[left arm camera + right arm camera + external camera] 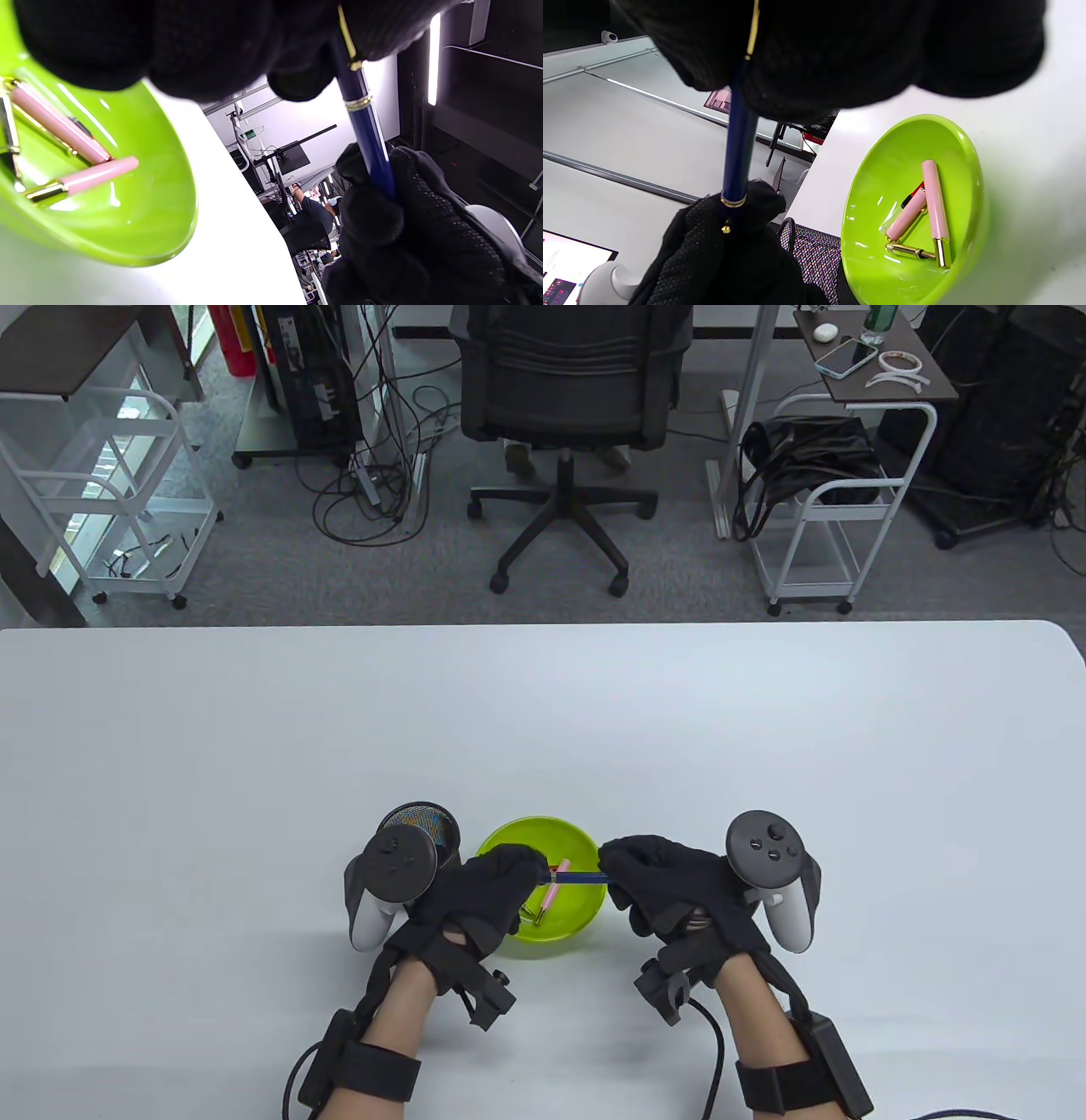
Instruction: Assemble fountain pens from components
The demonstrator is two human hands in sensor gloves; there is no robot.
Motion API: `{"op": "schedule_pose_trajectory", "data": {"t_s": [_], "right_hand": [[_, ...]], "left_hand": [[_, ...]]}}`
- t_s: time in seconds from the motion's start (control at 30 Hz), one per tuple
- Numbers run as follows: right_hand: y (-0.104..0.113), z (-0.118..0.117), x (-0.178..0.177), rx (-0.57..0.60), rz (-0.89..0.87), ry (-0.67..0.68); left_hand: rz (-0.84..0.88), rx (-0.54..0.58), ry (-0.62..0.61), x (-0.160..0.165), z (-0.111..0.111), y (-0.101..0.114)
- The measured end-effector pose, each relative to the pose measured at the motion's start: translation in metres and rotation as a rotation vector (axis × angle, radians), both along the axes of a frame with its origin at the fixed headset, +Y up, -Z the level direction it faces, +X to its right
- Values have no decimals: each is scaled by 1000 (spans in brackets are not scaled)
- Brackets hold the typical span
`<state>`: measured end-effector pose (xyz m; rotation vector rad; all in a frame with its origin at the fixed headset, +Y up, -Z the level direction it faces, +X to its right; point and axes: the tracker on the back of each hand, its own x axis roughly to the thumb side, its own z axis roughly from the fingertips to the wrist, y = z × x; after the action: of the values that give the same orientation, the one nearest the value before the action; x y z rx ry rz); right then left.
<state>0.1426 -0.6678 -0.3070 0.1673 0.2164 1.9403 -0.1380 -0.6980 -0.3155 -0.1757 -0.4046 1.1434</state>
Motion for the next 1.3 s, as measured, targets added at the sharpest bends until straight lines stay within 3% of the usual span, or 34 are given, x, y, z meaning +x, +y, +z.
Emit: {"op": "schedule_pose_trajectory", "data": {"t_s": [0.33,0.77,0.97,1.17,1.3], "right_hand": [[-3,0,-7,-4,76,-4],[-10,-1,-8,-39,153,-8],[-10,-2,0,-45,75,-41],[-11,-3,0,-57,62,-35],[-11,-3,-2,-56,67,-23]], "left_hand": [[20,-65,-10,3,0,-3],[-63,-26,5,1,1,2],[-251,88,178,-28,7,45],[-304,155,363,-76,6,96],[-510,165,460,-100,4,117]]}}
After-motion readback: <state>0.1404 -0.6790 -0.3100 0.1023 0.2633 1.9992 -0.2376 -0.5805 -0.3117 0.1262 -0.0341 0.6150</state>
